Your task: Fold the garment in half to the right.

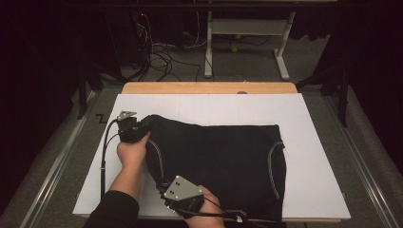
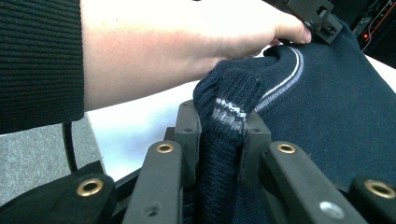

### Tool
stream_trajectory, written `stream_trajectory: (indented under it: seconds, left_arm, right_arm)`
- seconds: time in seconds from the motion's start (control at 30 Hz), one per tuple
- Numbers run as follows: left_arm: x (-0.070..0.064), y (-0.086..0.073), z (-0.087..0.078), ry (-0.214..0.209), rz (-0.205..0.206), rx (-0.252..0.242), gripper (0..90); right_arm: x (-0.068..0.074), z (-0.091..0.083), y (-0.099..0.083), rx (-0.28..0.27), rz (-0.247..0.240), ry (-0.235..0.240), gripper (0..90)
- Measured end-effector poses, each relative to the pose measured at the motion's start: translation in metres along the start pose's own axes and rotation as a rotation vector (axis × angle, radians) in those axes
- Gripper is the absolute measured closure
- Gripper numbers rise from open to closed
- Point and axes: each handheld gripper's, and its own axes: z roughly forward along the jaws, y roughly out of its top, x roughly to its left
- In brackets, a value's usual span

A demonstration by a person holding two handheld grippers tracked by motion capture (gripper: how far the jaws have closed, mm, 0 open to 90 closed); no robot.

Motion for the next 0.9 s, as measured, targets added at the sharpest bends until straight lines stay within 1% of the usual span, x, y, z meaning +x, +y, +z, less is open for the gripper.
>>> stream_trajectory:
  seconds: [0.1,0.17,0.33,0.53,0.73,0.83,0.9]
  left_arm:
    - [0.002,0.000,0.000,0.001,0.000,0.004,74.9]
    - [0.003,0.000,0.001,-0.001,-0.009,0.006,74.9]
    - [0.006,0.000,0.001,-0.001,-0.004,0.005,74.9]
    - [0.010,-0.001,0.000,0.005,0.005,0.005,74.9]
    - [0.017,0.000,-0.005,0.017,0.005,0.001,74.9]
    - [0.022,0.000,-0.008,0.028,0.006,0.005,74.9]
    - [0.027,-0.001,-0.011,0.033,-0.008,0.001,74.8]
  right_arm:
    - [0.001,0.001,0.001,-0.002,0.001,-0.002,74.8]
    - [0.001,0.002,0.002,0.001,-0.003,0.001,74.8]
    - [0.003,0.005,0.003,0.001,-0.007,-0.007,74.7]
    - [0.006,0.010,0.005,0.009,-0.013,0.000,74.8]
    - [0.010,0.016,0.008,0.011,-0.026,0.008,74.8]
    - [0.013,0.020,0.011,0.011,-0.023,0.015,74.8]
    - [0.015,0.023,0.013,0.008,-0.024,0.021,74.8]
